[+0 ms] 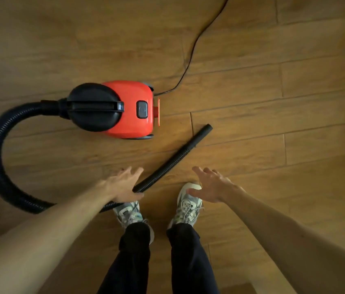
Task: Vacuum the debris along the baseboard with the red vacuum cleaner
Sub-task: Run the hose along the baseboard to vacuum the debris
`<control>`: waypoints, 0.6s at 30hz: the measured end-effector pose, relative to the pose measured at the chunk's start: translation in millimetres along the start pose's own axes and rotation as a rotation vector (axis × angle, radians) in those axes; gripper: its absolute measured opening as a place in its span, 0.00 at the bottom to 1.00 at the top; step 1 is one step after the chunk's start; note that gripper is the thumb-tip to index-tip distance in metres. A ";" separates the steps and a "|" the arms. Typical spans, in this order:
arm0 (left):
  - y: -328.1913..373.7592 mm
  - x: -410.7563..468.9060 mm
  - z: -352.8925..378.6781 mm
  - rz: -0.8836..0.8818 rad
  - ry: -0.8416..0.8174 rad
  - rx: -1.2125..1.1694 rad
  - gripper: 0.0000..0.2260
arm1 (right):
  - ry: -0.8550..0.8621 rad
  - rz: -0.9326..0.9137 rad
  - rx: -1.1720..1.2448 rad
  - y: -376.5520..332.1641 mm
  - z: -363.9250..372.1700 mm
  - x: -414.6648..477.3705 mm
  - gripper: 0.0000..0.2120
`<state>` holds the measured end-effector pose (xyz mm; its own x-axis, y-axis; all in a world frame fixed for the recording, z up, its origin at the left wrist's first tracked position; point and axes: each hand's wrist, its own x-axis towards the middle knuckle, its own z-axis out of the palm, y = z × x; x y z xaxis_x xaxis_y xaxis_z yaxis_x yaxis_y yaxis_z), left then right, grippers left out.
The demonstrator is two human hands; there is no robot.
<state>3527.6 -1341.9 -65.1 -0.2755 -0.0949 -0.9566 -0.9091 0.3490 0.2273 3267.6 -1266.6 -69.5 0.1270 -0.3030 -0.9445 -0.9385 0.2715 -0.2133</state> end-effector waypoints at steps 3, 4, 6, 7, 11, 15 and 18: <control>-4.1 26.5 17.5 0.015 -0.029 -0.024 0.38 | -0.021 0.009 -0.008 1.8 14.9 31.5 0.40; -6.1 35.3 21.8 0.021 -0.030 -0.023 0.38 | -0.026 0.009 -0.008 2.1 18.3 42.3 0.40; -9.1 51.3 27.1 0.036 -0.017 -0.006 0.37 | -0.034 0.003 -0.006 2.5 24.9 64.2 0.40; -9.5 57.5 27.9 0.046 -0.005 0.003 0.37 | -0.035 0.003 -0.005 2.8 26.4 72.6 0.41; -13.2 88.1 34.7 0.042 -0.009 -0.006 0.37 | -0.029 0.023 -0.001 6.5 37.5 107.6 0.41; -15.6 118.4 47.6 0.064 0.000 -0.019 0.36 | 0.004 0.061 0.031 9.8 47.1 135.5 0.38; -19.2 141.1 62.9 0.091 0.012 -0.064 0.34 | 0.087 0.160 0.198 8.2 52.0 155.6 0.35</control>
<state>3525.9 -1303.4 -215.9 -0.3614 -0.0763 -0.9293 -0.8981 0.2963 0.3250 3296.3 -1264.0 -231.2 -0.0540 -0.3167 -0.9470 -0.8621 0.4933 -0.1158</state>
